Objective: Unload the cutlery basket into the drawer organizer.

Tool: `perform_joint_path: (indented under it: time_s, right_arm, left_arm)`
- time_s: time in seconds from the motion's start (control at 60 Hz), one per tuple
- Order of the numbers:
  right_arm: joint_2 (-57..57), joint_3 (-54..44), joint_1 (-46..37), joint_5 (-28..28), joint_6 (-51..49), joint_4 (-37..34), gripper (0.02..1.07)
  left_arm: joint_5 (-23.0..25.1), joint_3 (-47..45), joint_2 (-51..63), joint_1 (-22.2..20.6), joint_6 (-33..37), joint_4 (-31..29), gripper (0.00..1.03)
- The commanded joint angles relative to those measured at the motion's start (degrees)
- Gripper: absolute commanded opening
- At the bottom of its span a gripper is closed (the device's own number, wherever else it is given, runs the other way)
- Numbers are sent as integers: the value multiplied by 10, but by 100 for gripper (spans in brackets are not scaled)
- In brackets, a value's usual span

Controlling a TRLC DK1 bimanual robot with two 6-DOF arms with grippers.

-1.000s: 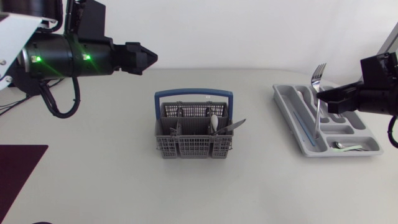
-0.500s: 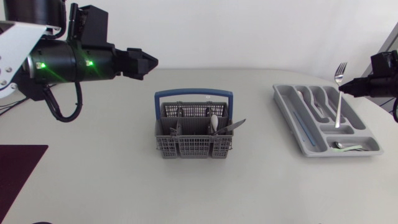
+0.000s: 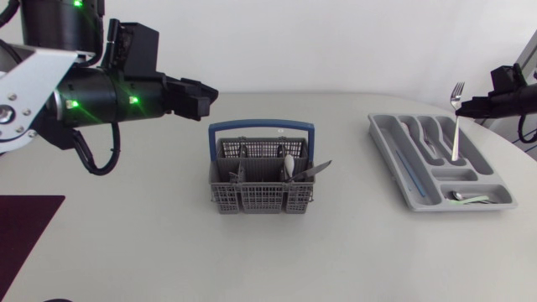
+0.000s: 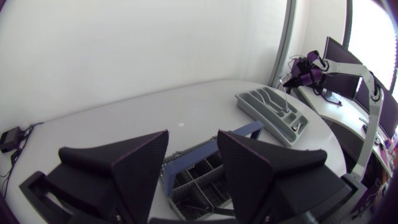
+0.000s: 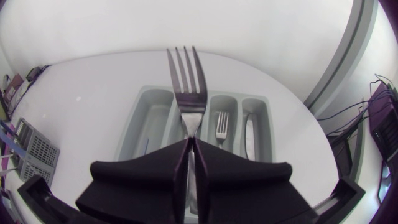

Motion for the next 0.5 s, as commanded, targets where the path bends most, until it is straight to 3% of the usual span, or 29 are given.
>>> perform_joint_path:
  time_s: [0.0,0.233,0.483]
  right_arm:
    - [35,32,-3,1,-7,-8,9]
    - [90,89,-1,8,-9,-19,9]
    - [128,143,-3,17,-18,-43,9]
  left_arm:
    - [-12,-21,-1,-13,20,11,56]
    - [-46,-47,-7,-42,44,39,56]
    - [-52,-62,-13,-49,56,56,56]
